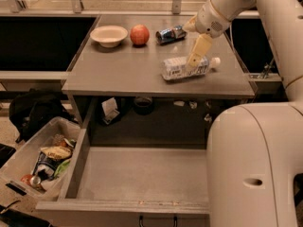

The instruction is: Place blue plastic bottle into top drawer

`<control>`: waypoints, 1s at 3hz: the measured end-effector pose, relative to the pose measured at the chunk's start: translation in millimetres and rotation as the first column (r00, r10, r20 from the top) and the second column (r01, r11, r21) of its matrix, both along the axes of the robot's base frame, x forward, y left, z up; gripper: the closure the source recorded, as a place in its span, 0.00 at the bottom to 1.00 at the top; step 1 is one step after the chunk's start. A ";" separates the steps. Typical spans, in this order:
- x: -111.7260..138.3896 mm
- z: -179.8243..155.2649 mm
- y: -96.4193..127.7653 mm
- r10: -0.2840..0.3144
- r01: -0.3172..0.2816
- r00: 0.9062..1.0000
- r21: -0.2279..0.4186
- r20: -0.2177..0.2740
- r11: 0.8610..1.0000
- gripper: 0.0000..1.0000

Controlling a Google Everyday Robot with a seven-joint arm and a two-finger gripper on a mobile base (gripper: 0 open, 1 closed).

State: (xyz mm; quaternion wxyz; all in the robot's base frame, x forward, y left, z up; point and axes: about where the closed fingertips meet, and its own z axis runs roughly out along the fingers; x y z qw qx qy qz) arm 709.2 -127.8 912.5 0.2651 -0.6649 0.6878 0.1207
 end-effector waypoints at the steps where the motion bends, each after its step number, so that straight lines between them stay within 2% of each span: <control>1: -0.4 -45.7 7.0 0.025 -0.022 0.997 0.043 -0.079 0.999 0.00; 2: -2.0 -74.6 13.7 0.042 -0.033 0.991 0.069 -0.124 0.997 0.00; 3: -1.9 -74.6 13.7 0.042 -0.033 0.991 0.069 -0.124 0.997 0.00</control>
Offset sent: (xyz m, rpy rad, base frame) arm -0.0231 0.0122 -0.1029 0.0834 0.2005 0.0681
